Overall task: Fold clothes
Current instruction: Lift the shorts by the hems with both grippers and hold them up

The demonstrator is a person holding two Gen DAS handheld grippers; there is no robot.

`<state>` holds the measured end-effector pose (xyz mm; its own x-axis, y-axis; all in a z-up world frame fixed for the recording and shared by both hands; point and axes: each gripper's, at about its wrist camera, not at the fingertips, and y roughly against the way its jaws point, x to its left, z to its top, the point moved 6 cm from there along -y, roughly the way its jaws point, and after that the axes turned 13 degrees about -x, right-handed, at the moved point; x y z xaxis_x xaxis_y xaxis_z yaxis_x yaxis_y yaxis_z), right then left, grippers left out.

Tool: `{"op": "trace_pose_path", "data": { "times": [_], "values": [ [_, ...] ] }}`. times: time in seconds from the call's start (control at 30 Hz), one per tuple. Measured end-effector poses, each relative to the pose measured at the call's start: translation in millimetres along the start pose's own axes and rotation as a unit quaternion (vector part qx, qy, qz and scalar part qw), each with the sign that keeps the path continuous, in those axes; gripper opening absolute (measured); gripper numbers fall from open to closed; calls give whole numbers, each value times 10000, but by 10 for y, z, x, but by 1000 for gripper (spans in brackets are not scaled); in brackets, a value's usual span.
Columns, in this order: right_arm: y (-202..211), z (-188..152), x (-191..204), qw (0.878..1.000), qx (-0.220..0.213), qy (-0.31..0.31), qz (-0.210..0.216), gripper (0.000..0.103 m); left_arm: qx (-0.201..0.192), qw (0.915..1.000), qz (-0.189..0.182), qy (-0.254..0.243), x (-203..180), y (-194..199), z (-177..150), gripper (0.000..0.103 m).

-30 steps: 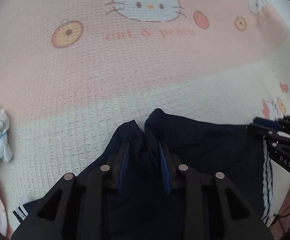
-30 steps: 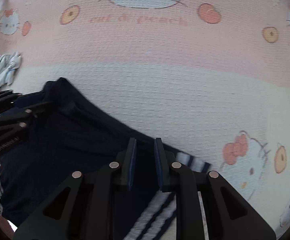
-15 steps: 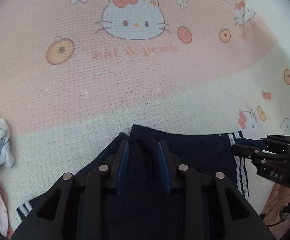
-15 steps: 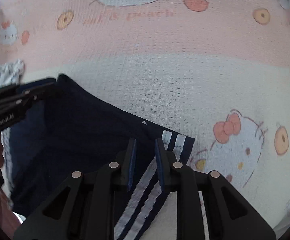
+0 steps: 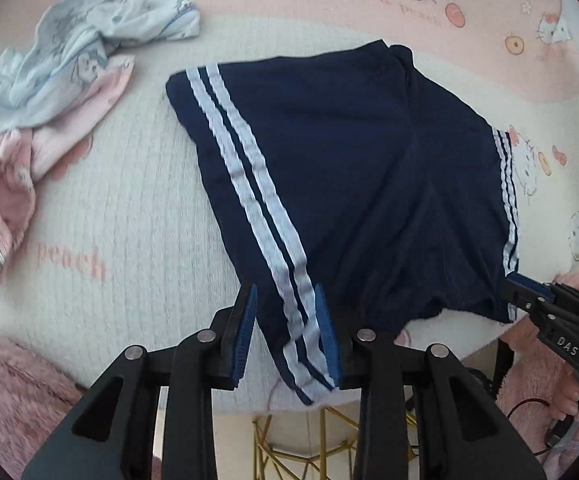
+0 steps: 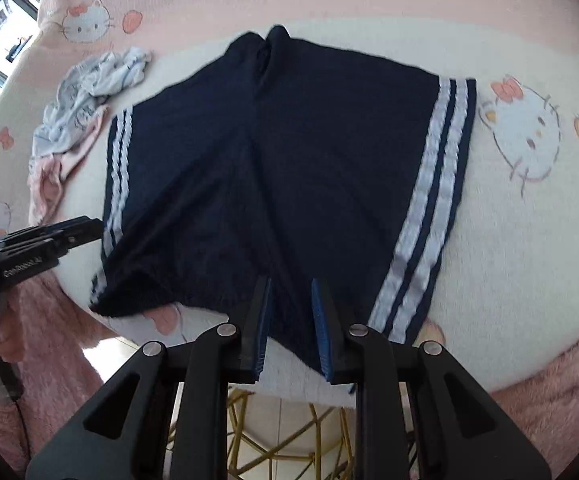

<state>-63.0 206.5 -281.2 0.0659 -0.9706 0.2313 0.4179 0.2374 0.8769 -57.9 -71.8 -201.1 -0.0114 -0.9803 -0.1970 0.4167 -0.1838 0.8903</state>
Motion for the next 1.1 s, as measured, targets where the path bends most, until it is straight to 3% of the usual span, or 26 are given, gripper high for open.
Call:
{"op": "trace_pose_path", "data": {
  "times": [0.07,0.27,0.37,0.43,0.53,0.7,0.9,1.03,1.1],
  "values": [
    [30,-159,-60,9999,33,-27,-125,21,-49,9995,-259,152,1,56,-152,32],
    [52,-262,-297,9988,-85,-361,-334,19,151,9977,482,-443,78,-129,-332,33],
    [107,-218,-360,9979,-269,-329,-486,19,-6,9978,482,-458,67,-75,-326,33],
    [142,-194,-402,9971,-379,-316,-575,19,-177,9992,292,-224,80,21,-305,33],
    [273,-203,-403,9964,-556,-517,-388,19,-374,9977,-112,562,212,223,-266,33],
    [261,-382,-537,9855,-371,-1648,163,22,14,9893,-387,1405,440,250,-535,33],
    [166,-438,-513,9836,-191,-1796,-2,26,389,9830,-513,1720,326,-26,-681,34],
    [171,-457,-552,9838,-157,-1758,-304,31,363,9878,-443,1448,254,-19,-697,38],
    [125,-469,-565,9814,-73,-1917,-72,32,327,9892,-423,1364,211,-30,-697,39]
  ]
}}
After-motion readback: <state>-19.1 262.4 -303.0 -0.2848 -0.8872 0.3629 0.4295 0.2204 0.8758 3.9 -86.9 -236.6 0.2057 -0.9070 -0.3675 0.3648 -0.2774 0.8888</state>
